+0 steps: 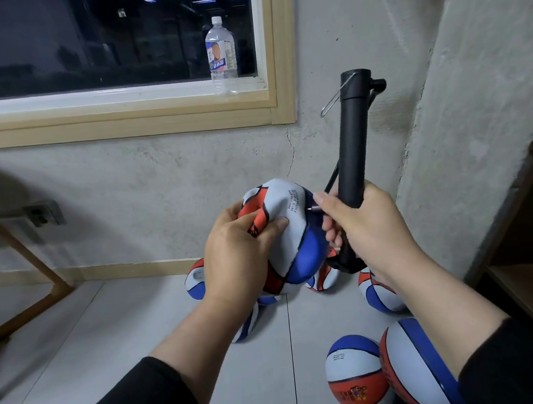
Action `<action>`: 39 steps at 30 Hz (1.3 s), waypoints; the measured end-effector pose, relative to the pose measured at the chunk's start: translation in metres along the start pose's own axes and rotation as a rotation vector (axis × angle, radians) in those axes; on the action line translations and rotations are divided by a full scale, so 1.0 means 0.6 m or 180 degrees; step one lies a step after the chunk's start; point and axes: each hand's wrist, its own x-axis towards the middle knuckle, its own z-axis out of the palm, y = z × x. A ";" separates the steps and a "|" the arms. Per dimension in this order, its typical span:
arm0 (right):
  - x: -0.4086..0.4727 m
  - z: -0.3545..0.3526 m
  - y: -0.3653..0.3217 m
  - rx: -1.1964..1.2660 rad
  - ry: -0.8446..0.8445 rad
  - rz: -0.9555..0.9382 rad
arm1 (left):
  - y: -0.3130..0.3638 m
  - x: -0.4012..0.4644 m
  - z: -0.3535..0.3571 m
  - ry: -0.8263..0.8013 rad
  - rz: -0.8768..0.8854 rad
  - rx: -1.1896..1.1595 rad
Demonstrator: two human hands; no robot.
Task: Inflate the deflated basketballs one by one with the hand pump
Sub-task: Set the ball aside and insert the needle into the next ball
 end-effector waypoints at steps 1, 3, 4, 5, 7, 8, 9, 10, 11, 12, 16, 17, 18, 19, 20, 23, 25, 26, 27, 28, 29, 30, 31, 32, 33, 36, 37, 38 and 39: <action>0.001 -0.004 -0.004 0.0125 -0.0023 0.0007 | -0.002 0.003 -0.002 0.0032 -0.0038 -0.0010; 0.001 -0.008 -0.011 0.0286 -0.0002 -0.0012 | -0.006 0.005 -0.003 0.0031 -0.0071 0.0005; 0.001 -0.009 -0.013 0.0345 0.0021 -0.0015 | -0.007 0.005 -0.003 0.0011 -0.0069 0.0006; 0.001 -0.009 -0.015 0.0406 0.0028 0.0002 | -0.006 0.003 -0.004 -0.0016 -0.0072 -0.0010; 0.001 -0.011 -0.015 0.0504 -0.0008 0.0077 | -0.005 0.000 -0.005 -0.0050 -0.0063 -0.0051; 0.001 -0.011 -0.014 0.0533 -0.0026 0.0115 | -0.004 0.000 -0.005 -0.0054 -0.0050 -0.0033; 0.002 -0.012 -0.012 0.0562 -0.0039 0.0152 | -0.004 0.000 -0.005 -0.0049 -0.0051 -0.0002; 0.002 -0.011 -0.010 0.0608 -0.0059 0.0197 | -0.005 0.000 -0.005 -0.0041 -0.0060 0.0011; 0.002 -0.009 -0.008 0.0688 -0.0083 0.0248 | -0.007 0.001 -0.005 -0.0051 -0.0065 -0.0018; 0.002 -0.006 -0.007 0.0811 -0.0106 0.0302 | -0.009 0.001 -0.005 -0.0081 -0.0064 -0.0087; 0.004 -0.004 -0.006 0.1152 -0.0240 0.0459 | -0.014 0.000 -0.004 -0.0215 -0.0002 -0.0470; 0.005 -0.006 -0.006 0.1179 -0.0274 0.0494 | -0.013 -0.001 -0.004 -0.0226 0.0013 -0.0538; 0.006 -0.007 -0.006 0.1211 -0.0302 0.0529 | -0.011 -0.002 -0.005 -0.0235 0.0021 -0.0588; 0.006 -0.008 -0.006 0.1228 -0.0321 0.0558 | -0.010 -0.003 -0.005 -0.0244 0.0020 -0.0621; 0.006 -0.009 -0.005 0.1208 -0.0326 0.0577 | -0.008 -0.003 -0.005 -0.0259 0.0010 -0.0638; 0.007 -0.009 -0.002 0.1064 -0.0288 0.0615 | -0.004 -0.007 -0.001 -0.0293 -0.0045 -0.0634; 0.008 -0.013 -0.002 0.1030 -0.0313 0.0637 | -0.002 -0.009 0.002 -0.0267 -0.0051 -0.0664; 0.008 -0.015 -0.001 0.0990 -0.0355 0.0634 | -0.001 -0.009 0.004 -0.0253 -0.0058 -0.0707; 0.007 -0.017 -0.002 0.0936 -0.0402 0.0618 | 0.001 -0.009 0.004 -0.0246 -0.0065 -0.0744; 0.007 -0.017 -0.002 0.0897 -0.0436 0.0588 | 0.002 -0.008 0.005 -0.0247 -0.0068 -0.0769; 0.007 -0.017 -0.001 0.0884 -0.0453 0.0562 | 0.003 -0.007 0.005 -0.0256 -0.0068 -0.0789; 0.007 -0.016 0.001 0.0882 -0.0458 0.0541 | 0.004 -0.007 0.005 -0.0264 -0.0060 -0.0802; 0.007 -0.015 0.001 0.0873 -0.0462 0.0523 | 0.005 -0.007 0.006 -0.0267 -0.0046 -0.0805; 0.008 -0.015 0.003 0.0847 -0.0467 0.0509 | 0.005 -0.008 0.007 -0.0269 -0.0028 -0.0798; 0.008 -0.015 0.005 0.0802 -0.0475 0.0495 | 0.005 -0.008 0.009 -0.0270 -0.0011 -0.0791; 0.008 -0.013 0.013 0.0630 -0.0542 0.0388 | 0.004 -0.012 0.012 -0.0289 0.0037 -0.0792; 0.008 -0.012 0.015 0.0590 -0.0543 0.0362 | 0.003 -0.012 0.013 -0.0306 0.0034 -0.0807; 0.008 -0.011 0.018 0.0548 -0.0531 0.0355 | 0.001 -0.012 0.013 -0.0318 0.0009 -0.0812; 0.007 -0.009 0.020 0.0503 -0.0502 0.0363 | -0.001 -0.012 0.013 -0.0329 -0.0039 -0.0809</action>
